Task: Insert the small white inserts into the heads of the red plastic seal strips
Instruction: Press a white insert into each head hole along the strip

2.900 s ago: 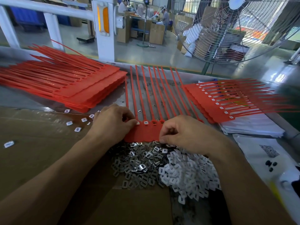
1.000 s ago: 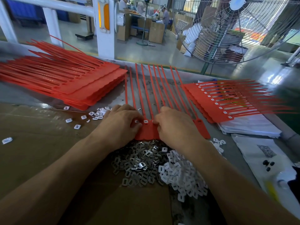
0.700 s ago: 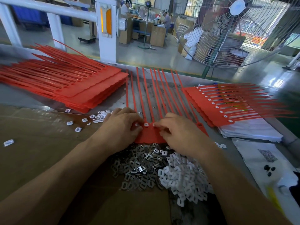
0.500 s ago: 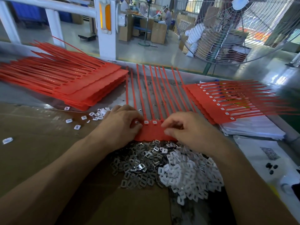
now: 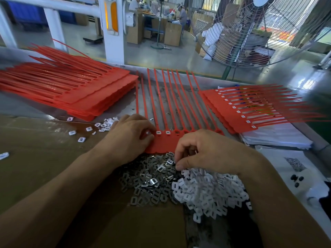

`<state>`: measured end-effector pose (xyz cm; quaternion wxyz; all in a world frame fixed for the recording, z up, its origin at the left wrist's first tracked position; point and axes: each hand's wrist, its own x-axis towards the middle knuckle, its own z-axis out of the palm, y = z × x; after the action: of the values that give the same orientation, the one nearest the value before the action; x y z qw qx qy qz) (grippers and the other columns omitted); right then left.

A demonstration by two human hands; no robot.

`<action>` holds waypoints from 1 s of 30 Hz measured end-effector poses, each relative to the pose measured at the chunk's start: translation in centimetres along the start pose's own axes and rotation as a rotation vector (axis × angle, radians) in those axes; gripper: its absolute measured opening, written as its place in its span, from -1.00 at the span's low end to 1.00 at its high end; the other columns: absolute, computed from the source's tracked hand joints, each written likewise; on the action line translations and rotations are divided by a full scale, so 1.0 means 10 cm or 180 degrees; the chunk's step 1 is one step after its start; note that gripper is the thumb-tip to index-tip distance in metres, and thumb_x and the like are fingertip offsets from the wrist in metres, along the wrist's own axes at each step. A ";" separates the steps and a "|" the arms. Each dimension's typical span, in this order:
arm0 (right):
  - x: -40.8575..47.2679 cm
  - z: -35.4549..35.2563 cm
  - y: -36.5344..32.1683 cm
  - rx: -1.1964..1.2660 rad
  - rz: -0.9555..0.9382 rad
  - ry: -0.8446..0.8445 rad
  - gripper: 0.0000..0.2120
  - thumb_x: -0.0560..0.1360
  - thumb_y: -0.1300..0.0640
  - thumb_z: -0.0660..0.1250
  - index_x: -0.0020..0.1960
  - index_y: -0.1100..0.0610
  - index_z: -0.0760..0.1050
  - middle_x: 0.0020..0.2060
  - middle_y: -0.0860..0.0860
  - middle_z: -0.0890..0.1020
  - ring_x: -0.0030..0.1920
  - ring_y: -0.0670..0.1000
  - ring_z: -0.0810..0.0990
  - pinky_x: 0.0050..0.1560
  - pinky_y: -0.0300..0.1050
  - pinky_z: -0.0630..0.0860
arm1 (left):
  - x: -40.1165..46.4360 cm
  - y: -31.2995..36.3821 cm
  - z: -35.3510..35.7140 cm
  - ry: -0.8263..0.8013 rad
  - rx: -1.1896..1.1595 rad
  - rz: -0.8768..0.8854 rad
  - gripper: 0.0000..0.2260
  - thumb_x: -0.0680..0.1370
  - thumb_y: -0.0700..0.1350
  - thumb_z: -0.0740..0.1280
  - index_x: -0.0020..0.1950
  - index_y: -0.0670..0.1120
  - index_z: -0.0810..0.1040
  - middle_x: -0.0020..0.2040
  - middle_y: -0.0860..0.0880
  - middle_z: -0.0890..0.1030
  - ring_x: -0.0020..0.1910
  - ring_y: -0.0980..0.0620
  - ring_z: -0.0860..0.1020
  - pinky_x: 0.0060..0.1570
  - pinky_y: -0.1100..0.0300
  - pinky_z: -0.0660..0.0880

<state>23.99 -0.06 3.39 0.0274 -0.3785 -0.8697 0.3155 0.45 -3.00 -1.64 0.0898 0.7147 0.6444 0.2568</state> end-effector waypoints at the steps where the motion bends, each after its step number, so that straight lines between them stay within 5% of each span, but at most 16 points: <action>1: 0.00 0.00 0.00 0.0019 0.0009 -0.0021 -0.90 0.46 -0.03 0.58 -0.12 -0.10 0.66 -0.19 -0.20 0.68 -0.19 -0.18 0.64 -0.12 -0.15 0.58 | 0.00 0.00 0.00 -0.0011 0.0004 -0.0002 -0.78 0.59 0.05 0.33 0.22 0.17 0.61 0.29 0.11 0.51 0.29 0.00 0.40 0.36 -0.12 0.34; 6: -0.02 -0.02 0.02 0.0393 -0.0060 0.0044 -0.91 0.49 -0.01 0.55 -0.11 -0.08 0.65 -0.18 -0.11 0.71 -0.21 -0.17 0.66 -0.17 -0.25 0.57 | -0.01 0.01 -0.01 -0.0041 0.0021 -0.0006 -0.78 0.59 0.06 0.32 0.23 0.17 0.60 0.30 0.12 0.51 0.31 0.01 0.39 0.37 -0.11 0.33; 14: 0.21 0.10 0.26 0.1145 0.0465 0.1819 -0.91 0.56 0.13 0.48 -0.05 -0.06 0.69 -0.24 -0.18 0.70 -0.32 -0.29 0.58 -0.20 -0.29 0.45 | -0.02 0.04 -0.03 -0.0101 0.0070 -0.0043 -0.76 0.61 0.06 0.30 0.27 0.16 0.59 0.32 0.11 0.49 0.33 0.02 0.37 0.40 -0.09 0.30; 19: 0.39 0.20 0.29 0.0989 0.0621 0.2049 -0.88 0.56 0.16 0.47 0.02 -0.06 0.70 -0.10 -0.15 0.71 -0.25 -0.37 0.59 -0.33 -0.51 0.41 | -0.02 0.05 -0.05 -0.0149 0.0103 -0.0057 -0.75 0.62 0.07 0.29 0.28 0.17 0.58 0.33 0.12 0.48 0.34 0.02 0.35 0.40 -0.07 0.30; 23: 0.49 0.24 0.29 0.0767 0.0706 0.2050 -0.88 0.57 0.14 0.47 0.08 -0.03 0.70 -0.04 -0.17 0.70 -0.05 -0.26 0.64 -0.20 -0.50 0.42 | -0.02 0.05 -0.06 -0.0153 0.0116 -0.0050 -0.75 0.61 0.08 0.28 0.28 0.18 0.57 0.33 0.12 0.48 0.33 0.02 0.36 0.39 -0.07 0.30; 30: 0.55 0.25 0.30 0.0589 0.0675 0.2081 -0.89 0.56 0.13 0.48 0.04 -0.04 0.70 -0.12 -0.23 0.66 -0.12 -0.35 0.58 -0.23 -0.62 0.38 | -0.03 0.06 -0.06 -0.0162 0.0155 -0.0059 -0.74 0.61 0.08 0.27 0.29 0.18 0.56 0.33 0.11 0.48 0.34 0.00 0.36 0.39 -0.07 0.30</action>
<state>21.30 3.85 -1.29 0.3056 -0.5435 -0.7386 0.2563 0.68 -3.47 -0.93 0.0910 0.7170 0.6545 0.2219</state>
